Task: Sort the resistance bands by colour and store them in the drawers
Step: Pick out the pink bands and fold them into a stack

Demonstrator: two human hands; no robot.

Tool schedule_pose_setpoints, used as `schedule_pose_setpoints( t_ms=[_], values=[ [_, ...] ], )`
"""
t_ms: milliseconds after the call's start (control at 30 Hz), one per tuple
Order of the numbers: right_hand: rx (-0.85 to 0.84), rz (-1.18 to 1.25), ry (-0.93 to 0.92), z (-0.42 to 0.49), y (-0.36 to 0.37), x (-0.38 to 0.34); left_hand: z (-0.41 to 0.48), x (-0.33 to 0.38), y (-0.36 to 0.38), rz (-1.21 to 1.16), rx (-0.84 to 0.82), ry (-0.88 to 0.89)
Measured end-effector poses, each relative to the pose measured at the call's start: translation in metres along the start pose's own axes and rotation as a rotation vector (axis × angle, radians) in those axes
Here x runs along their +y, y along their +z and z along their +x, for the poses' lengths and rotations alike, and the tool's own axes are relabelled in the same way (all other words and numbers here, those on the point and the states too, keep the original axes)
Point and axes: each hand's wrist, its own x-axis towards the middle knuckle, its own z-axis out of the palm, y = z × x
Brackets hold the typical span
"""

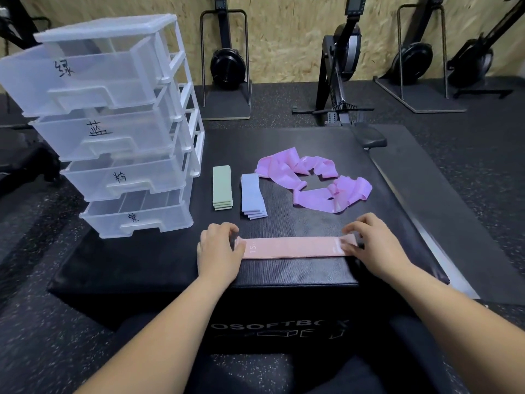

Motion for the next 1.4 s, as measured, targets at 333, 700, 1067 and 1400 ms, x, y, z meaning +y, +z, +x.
schedule_pose_setpoints(
  t_ms=[333, 700, 1067, 1400],
  values=[
    [-0.288, -0.039, -0.213, 0.007, -0.008, 0.019, 0.022, -0.007, -0.025, 0.075, -0.476, 0.384],
    [-0.278, -0.012, -0.224, 0.012, -0.021, 0.016, 0.023, -0.01, -0.029, 0.113, -0.426, 0.445],
    [-0.118, 0.196, -0.047, -0.007, -0.017, 0.01, 0.02, -0.007, -0.017, 0.13, -0.345, 0.506],
    [0.038, 0.076, 0.358, -0.009, 0.002, -0.004, -0.009, 0.074, 0.048, 0.114, -0.298, 0.65]
  ],
)
